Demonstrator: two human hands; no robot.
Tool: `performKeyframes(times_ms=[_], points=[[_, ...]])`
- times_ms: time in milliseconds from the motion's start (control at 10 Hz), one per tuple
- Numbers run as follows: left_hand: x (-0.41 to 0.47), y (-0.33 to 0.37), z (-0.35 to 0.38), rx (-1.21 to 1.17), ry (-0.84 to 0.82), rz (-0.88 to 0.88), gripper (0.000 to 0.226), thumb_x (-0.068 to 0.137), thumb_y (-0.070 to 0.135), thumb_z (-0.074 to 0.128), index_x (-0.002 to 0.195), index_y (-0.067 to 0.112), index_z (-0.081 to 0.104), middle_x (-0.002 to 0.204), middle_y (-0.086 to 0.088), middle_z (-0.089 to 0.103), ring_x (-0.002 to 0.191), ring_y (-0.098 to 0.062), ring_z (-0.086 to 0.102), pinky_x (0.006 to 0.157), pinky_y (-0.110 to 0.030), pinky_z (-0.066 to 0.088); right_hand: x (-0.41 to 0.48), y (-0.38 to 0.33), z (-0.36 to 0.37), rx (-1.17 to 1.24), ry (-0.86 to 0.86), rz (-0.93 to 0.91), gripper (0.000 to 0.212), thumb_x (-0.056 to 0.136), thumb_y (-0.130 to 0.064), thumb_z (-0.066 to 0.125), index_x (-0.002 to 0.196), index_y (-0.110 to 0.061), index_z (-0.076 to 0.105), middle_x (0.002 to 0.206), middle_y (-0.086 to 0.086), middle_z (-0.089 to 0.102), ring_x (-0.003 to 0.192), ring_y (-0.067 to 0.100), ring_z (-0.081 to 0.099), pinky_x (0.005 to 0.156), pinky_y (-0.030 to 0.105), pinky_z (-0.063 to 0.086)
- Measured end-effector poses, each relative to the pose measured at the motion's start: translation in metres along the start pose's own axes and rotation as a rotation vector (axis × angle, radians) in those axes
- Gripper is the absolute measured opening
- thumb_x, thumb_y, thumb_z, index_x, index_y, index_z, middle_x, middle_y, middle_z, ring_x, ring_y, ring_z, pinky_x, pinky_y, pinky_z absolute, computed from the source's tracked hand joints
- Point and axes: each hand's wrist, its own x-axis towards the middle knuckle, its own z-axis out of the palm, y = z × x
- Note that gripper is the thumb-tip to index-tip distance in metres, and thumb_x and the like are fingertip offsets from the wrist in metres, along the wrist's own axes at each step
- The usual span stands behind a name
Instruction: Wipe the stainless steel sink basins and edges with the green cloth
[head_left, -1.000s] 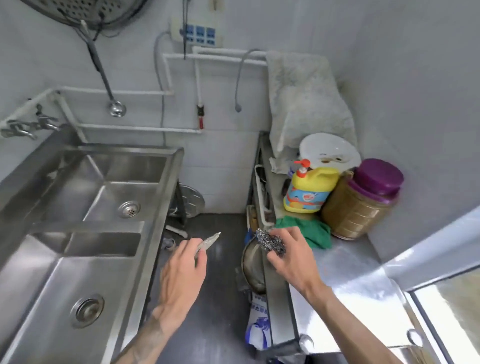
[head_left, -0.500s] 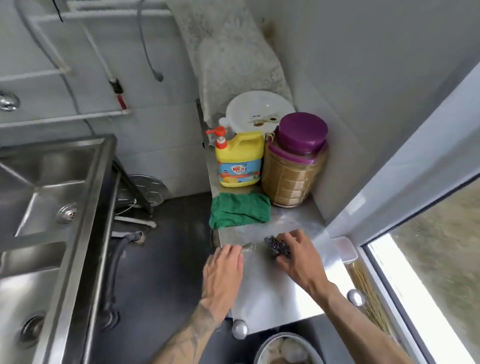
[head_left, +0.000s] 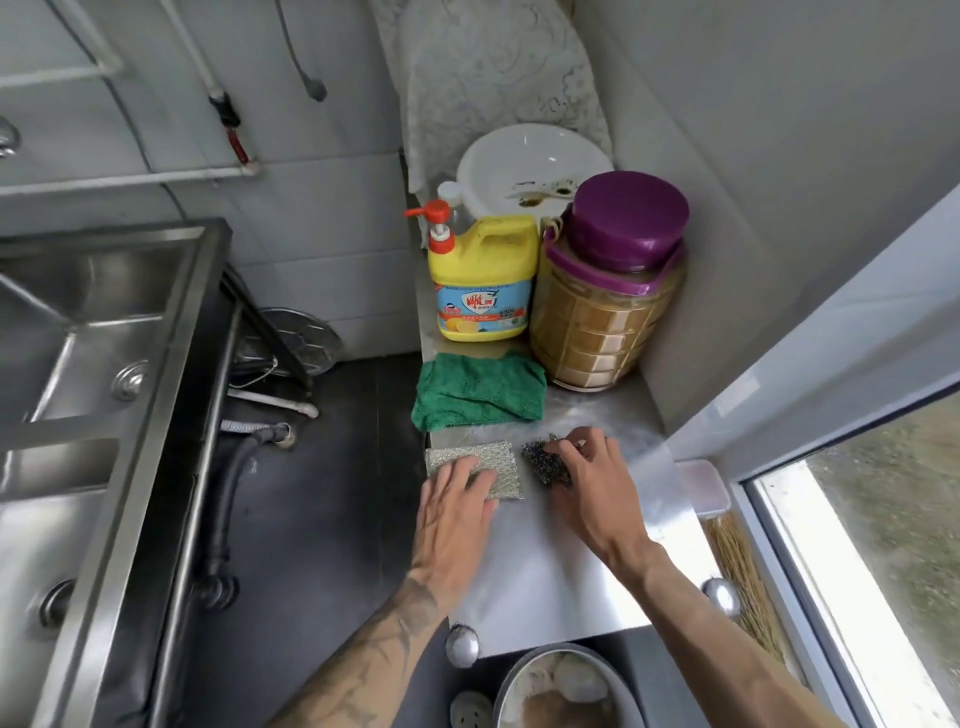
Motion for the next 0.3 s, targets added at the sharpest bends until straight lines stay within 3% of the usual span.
performKeyframes(times_ms=[100, 300], points=[[0.0016, -0.0018, 0.0012, -0.009, -0.007, 0.019, 0.04, 0.095, 0.034, 0.072, 0.132, 0.024, 0.062, 0.137, 0.003, 0.053, 0.125, -0.023, 0.051, 0.104, -0.04, 0.045, 0.004, 0.0009, 0.0014, -0.033, -0.013, 0.012, 0.064, 0.063, -0.003, 0.072, 0.123, -0.023, 0.062, 0.119, 0.006, 0.048, 0.098, 0.032, 0.049, 0.078, 0.044, 0.051], [-0.0028, -0.001, -0.0082, -0.042, -0.078, 0.025, 0.047, 0.105, 0.046, 0.052, 0.149, 0.027, 0.052, 0.151, 0.003, 0.044, 0.141, -0.02, 0.04, 0.118, -0.039, 0.035, -0.0027, -0.0031, -0.0069, -0.101, -0.061, -0.005, 0.068, 0.069, -0.013, 0.073, 0.134, -0.027, 0.059, 0.129, 0.008, 0.047, 0.107, 0.034, 0.049, 0.082, 0.045, 0.048]])
